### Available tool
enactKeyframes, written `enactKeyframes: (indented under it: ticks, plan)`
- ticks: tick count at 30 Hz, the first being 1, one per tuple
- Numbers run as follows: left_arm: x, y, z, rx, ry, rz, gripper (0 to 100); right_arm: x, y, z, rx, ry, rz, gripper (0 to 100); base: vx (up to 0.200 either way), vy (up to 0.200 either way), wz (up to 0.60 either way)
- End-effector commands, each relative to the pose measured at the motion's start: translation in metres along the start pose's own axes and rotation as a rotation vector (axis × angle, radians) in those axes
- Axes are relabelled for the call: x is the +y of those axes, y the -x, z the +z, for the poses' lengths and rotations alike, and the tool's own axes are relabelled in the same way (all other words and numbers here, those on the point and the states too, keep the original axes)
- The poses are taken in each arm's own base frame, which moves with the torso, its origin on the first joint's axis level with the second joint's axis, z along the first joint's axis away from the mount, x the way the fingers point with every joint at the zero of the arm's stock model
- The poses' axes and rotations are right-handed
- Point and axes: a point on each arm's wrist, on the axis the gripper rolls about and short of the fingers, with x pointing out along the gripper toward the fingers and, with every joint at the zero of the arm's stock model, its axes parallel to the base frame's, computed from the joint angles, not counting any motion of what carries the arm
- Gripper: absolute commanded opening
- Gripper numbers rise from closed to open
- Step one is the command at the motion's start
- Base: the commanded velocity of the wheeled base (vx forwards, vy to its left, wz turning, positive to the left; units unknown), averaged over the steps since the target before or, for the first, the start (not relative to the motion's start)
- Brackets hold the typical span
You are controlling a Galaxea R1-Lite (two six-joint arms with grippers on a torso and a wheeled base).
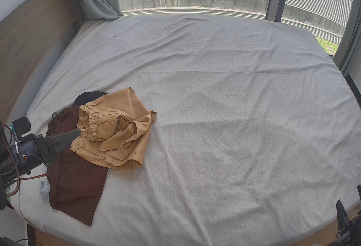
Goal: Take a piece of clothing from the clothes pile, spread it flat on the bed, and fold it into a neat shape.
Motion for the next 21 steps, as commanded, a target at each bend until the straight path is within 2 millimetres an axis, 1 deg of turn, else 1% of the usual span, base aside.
enactKeyframes:
  ticks: [1, 2, 5, 8, 16, 21]
  plan:
    - [0.021, -0.015, -0.004, 0.038, 0.043, 0.017, 100, 0.000, 0.000, -0.005, 0.000, 0.000, 0.001, 100, 0.000, 0.000, 0.00]
    - [0.028, -0.022, -0.005, 0.040, 0.044, 0.016, 100, 0.000, 0.000, -0.005, 0.000, 0.000, 0.000, 100, 0.000, 0.000, 0.00]
    - [0.033, -0.028, -0.006, 0.035, 0.041, 0.014, 100, 0.000, 0.000, -0.005, 0.000, 0.000, 0.000, 100, 0.000, 0.000, 0.00]
    - [0.041, -0.040, -0.002, 0.016, 0.028, 0.011, 100, 0.000, 0.000, -0.005, 0.000, 0.002, 0.000, 100, 0.000, 0.000, 0.00]
    - [0.057, -0.060, 0.005, 0.020, 0.038, 0.020, 100, 0.000, 0.000, -0.005, 0.000, 0.002, 0.000, 100, 0.000, 0.000, 0.00]
    - [0.072, -0.071, 0.006, 0.026, 0.045, 0.030, 100, 0.000, 0.000, -0.005, 0.000, 0.000, 0.000, 100, 0.000, 0.000, 0.00]
